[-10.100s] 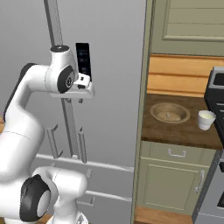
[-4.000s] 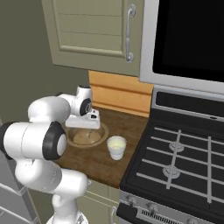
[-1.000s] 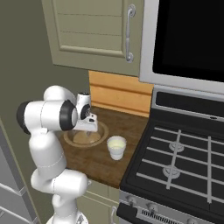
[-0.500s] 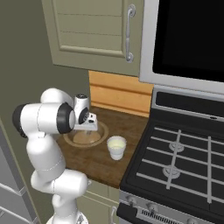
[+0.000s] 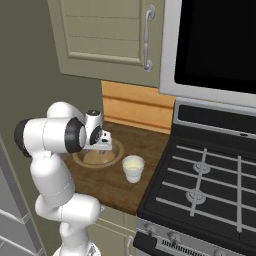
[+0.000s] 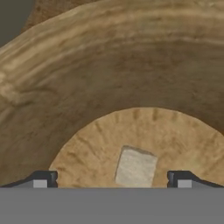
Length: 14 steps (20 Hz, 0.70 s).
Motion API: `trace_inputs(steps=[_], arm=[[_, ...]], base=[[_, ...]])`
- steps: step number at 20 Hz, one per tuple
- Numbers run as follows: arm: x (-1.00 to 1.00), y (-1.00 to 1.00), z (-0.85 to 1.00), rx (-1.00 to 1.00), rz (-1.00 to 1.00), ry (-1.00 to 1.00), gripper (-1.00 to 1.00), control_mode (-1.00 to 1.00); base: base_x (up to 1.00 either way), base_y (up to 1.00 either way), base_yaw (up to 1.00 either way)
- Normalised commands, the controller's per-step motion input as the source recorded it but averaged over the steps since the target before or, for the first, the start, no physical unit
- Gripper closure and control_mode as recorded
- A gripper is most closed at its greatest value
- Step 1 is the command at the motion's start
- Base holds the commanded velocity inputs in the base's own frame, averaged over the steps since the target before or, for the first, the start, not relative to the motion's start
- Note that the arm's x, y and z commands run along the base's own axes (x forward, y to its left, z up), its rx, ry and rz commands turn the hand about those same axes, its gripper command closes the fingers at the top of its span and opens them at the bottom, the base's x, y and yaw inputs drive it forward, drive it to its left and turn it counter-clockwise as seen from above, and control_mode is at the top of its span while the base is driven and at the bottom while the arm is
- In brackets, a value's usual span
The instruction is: Grab a lemon wedge from the fridge and one ice cube from the ice bowl, and put them in the glass of lemonade.
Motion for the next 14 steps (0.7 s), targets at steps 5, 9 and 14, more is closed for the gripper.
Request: trace_inputs(steps=[5, 9, 14], arm=[[0.00, 0.11, 0.00, 0.02, 0.00, -0.01, -1.00, -1.00], [0.00, 0.18, 0.00, 0.02, 0.00, -0.02, -1.00, -1.00], [0.00, 0.00, 0.00, 0.00, 0.00, 0.00, -1.00, -1.00]], base=[[0.00, 0.00, 0.00], [0.00, 0.00, 0.00], [0.00, 0.00, 0.00]])
